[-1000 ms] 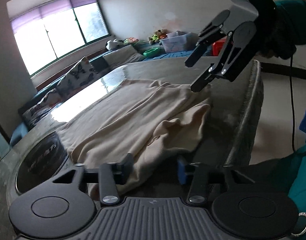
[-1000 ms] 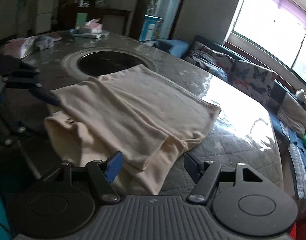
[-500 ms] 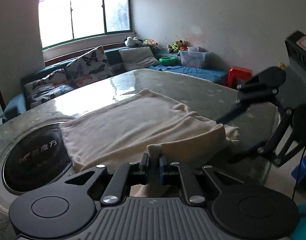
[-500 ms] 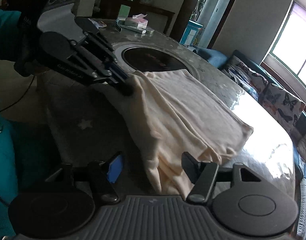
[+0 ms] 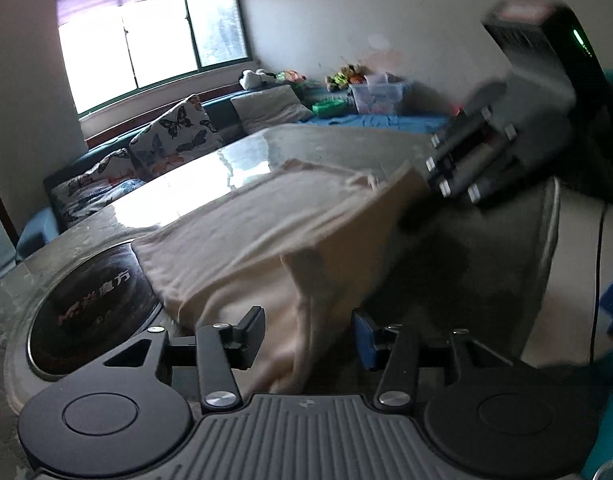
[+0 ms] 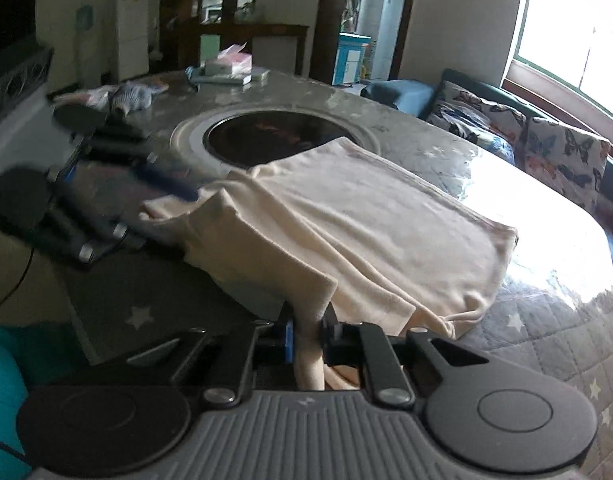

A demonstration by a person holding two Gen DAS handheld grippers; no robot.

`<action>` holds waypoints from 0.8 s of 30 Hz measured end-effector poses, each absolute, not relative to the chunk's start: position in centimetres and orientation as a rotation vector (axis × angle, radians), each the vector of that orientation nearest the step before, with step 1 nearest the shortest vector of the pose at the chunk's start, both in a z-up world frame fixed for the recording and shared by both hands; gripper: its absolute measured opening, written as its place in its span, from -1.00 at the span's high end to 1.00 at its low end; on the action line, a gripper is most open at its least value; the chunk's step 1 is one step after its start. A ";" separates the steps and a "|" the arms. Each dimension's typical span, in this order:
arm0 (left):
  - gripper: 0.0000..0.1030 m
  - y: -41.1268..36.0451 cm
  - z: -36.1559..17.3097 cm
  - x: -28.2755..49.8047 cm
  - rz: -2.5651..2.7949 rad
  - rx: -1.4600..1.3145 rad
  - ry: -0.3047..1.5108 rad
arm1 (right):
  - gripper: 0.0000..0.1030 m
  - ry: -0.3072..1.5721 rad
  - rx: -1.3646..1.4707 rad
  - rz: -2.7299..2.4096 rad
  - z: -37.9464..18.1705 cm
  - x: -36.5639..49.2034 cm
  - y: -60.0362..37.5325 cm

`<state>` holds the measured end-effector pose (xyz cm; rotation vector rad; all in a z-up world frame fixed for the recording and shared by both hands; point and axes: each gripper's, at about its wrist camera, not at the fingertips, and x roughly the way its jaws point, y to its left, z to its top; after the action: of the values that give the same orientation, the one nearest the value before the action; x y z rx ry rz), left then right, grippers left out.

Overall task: Fold clothes
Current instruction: 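Grasp the sweatshirt hem with the right gripper while the left gripper grasps another hem corner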

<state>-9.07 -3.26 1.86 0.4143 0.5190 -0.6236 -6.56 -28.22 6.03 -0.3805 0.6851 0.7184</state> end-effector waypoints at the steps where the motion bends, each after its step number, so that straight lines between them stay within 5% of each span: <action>1: 0.01 -3.4 1.5 -9.2 -0.614 0.438 0.519 | 0.79 0.681 -0.375 0.716 6.1 -6.6 -28.3; 3: 0.05 -3.4 0.9 -9.4 -0.590 0.470 0.510 | 0.80 0.672 -0.361 0.706 6.2 -6.6 -28.2; 7: 0.72 -2.9 0.7 -8.9 -0.553 0.455 0.521 | 0.83 0.644 -0.340 0.690 6.6 -7.0 -28.2; 24: 0.79 -0.5 8.1 -16.8 -0.656 0.304 0.437 | 0.84 0.586 -0.251 0.827 13.2 -14.4 -30.6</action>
<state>-16.81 -0.52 8.09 0.3040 0.4370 -0.6561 -14.45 -30.57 13.25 -0.2506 0.5863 0.8266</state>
